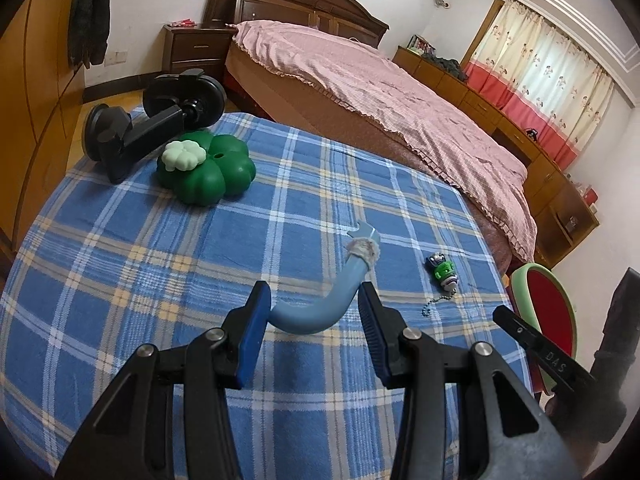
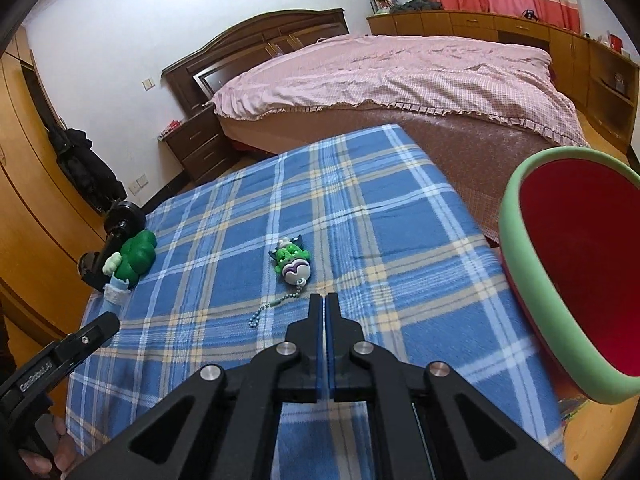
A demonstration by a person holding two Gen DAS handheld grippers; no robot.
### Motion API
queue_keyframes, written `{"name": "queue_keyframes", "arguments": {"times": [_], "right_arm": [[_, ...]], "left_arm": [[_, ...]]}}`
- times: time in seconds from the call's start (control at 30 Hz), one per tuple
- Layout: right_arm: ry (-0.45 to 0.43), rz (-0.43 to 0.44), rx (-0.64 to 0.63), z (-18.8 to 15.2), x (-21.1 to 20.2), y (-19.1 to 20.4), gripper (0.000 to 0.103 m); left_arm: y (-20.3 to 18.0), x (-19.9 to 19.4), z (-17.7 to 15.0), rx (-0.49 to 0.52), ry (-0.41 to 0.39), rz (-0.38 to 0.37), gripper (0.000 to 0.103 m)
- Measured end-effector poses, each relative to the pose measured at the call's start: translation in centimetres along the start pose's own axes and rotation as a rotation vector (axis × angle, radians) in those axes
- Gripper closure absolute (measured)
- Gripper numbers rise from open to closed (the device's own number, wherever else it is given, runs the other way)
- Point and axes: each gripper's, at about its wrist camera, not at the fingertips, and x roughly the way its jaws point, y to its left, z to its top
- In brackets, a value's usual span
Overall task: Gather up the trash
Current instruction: 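Grasp the green keychain figure with the right tool while the left tool holds the tube, then carry the blue tube and keychain over the red bucket with both tools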
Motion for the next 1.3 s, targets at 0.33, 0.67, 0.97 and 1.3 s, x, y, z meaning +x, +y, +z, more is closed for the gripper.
{"name": "queue_keyframes", "arguments": {"times": [0.33,0.67,0.97,1.3], "right_arm": [[0.008,0.012,-0.028,0.6,0.8,0.2,0.072],[0.056,-0.025,-0.125,1.5,4.5,2.0,0.065],[0.072,-0.049,-0.176,2.0,6.7,2.9,0.064],[0.082,-0.007,-0.131,1.8,5.9,2.4,0.080]], "left_arm": [[-0.1,0.1,-0.1,-0.003,0.000,0.014,0.058],[1.1,1.7,0.2,-0.037,0.025,0.026,0.058],[1.6,2.5,0.5,-0.049,0.034,0.028,0.058],[1.1,1.8,0.4,-0.038,0.024,0.025,0.058]]}}
